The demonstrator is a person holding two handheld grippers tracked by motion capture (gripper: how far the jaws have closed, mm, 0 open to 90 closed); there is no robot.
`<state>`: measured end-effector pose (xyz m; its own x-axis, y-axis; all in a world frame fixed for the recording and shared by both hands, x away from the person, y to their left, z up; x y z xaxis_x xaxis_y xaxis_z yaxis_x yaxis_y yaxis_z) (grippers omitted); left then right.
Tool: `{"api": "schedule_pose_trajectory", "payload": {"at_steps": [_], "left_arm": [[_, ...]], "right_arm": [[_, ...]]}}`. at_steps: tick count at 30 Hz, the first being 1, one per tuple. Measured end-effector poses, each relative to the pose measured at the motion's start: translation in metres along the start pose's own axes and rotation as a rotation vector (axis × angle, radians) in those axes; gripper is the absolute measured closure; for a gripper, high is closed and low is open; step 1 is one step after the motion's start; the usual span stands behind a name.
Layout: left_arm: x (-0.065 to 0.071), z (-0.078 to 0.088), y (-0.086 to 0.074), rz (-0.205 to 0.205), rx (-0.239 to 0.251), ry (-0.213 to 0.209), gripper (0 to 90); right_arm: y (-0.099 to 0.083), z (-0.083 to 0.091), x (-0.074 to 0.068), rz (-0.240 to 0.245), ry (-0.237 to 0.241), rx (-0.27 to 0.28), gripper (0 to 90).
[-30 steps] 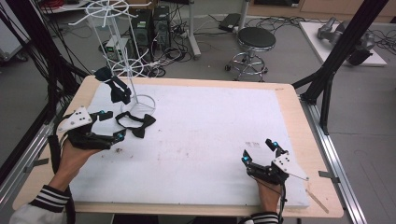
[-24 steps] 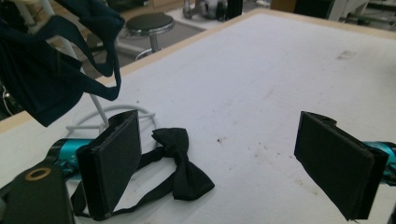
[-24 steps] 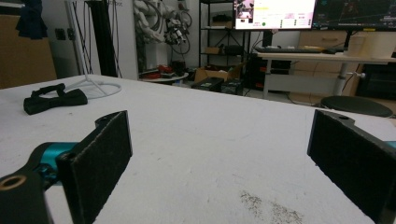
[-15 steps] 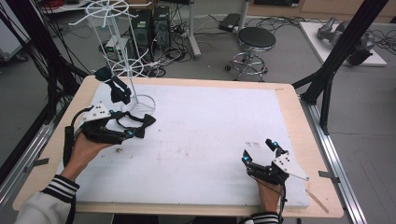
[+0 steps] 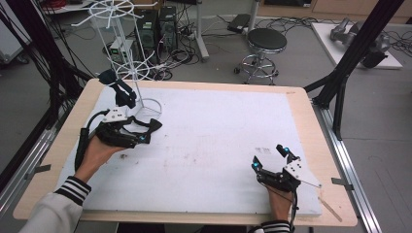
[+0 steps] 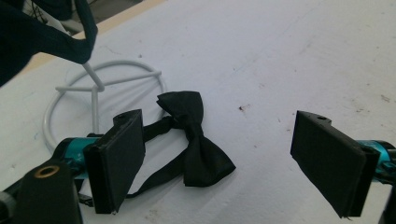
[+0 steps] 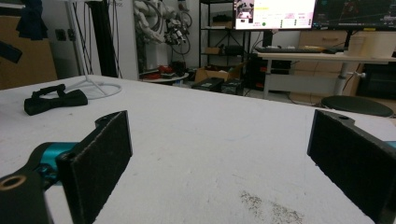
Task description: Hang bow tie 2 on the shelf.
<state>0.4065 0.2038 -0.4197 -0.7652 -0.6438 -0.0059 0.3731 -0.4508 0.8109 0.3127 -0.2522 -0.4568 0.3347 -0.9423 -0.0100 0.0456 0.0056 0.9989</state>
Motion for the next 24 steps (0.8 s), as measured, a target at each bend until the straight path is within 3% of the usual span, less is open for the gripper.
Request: {"api": "schedule_pose_trajectory", "payload": {"at_steps": [20,24], "left_arm": [[-0.012,-0.036,-0.010,0.040,-0.165,0.038,23.7],[-0.013,-0.041,-0.009,0.052,-0.174,0.047,26.1]], "right_arm": [[0.000,0.000,0.000,-0.003,-0.001,0.001,5.8],[0.000,0.000,0.001,0.001,-0.002,0.005,5.8]]}}
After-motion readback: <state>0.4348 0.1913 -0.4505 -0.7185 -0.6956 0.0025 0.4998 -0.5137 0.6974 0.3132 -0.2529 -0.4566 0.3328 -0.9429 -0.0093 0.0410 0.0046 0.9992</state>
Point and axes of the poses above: each handheld gripper's, and its own axes: z roughly backward along the jaws, y roughly out of its top, x roughly to its right, the point moved 6 cm from there along -z, roughly forward along the jaws, and after that the axes turned 7 degrees about -y, right-handed, at the moved point
